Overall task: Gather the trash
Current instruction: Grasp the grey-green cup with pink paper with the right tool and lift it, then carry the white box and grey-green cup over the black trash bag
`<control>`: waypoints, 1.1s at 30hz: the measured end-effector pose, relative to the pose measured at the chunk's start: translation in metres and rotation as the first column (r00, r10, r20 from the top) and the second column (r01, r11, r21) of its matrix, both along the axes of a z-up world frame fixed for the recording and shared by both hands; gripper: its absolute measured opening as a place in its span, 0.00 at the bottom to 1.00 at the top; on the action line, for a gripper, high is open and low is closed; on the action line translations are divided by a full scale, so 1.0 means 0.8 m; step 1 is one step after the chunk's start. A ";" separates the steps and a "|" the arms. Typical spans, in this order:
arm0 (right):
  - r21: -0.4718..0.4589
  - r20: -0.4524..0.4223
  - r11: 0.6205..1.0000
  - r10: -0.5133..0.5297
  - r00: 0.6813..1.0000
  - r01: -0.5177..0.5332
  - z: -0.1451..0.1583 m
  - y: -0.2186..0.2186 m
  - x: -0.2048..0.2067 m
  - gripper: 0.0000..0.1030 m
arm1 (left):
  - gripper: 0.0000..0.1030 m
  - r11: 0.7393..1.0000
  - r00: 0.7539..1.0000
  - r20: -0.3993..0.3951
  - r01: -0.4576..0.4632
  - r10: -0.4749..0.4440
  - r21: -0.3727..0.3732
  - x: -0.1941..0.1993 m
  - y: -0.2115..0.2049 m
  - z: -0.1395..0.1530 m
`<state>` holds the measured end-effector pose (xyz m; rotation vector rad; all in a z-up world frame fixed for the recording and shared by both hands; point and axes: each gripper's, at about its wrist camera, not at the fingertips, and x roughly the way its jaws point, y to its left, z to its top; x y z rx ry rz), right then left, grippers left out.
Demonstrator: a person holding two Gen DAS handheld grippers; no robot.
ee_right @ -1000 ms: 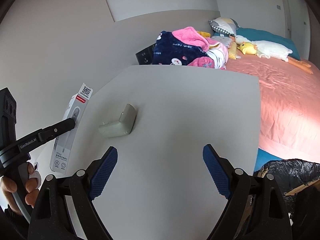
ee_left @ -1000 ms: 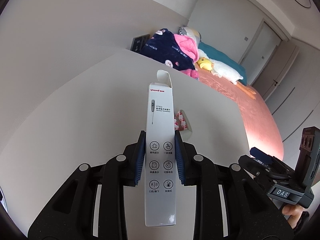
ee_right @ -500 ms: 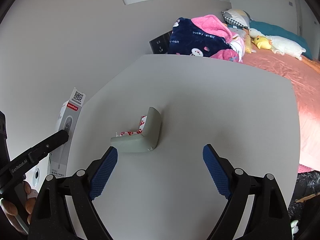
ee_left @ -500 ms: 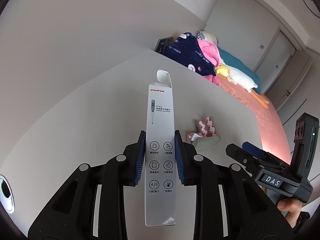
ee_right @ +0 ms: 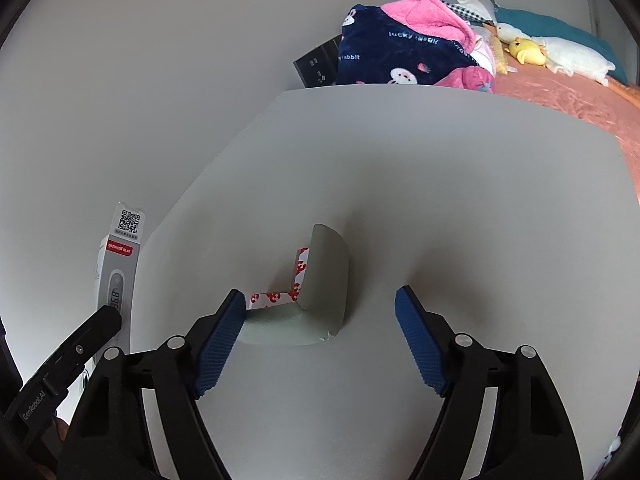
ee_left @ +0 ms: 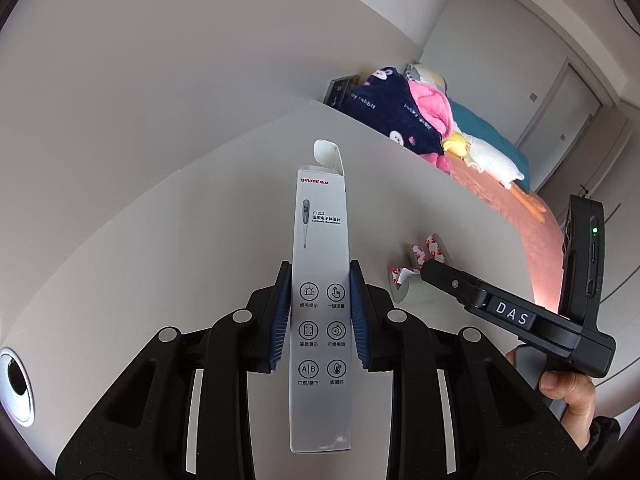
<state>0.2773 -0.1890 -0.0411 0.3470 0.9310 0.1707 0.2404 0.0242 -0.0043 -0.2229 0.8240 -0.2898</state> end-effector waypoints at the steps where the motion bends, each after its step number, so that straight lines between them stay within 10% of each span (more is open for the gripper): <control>1: 0.022 0.002 1.000 0.020 1.000 -0.020 0.002 0.002 0.000 0.53 | 0.26 1.000 1.000 -0.001 0.001 -0.001 0.001 0.001 -0.001 0.000; 33: -0.140 0.252 0.989 0.089 0.964 -0.054 0.080 -0.019 -0.103 0.41 | 0.26 0.997 0.997 0.010 0.070 -0.071 0.018 -0.047 -0.049 0.008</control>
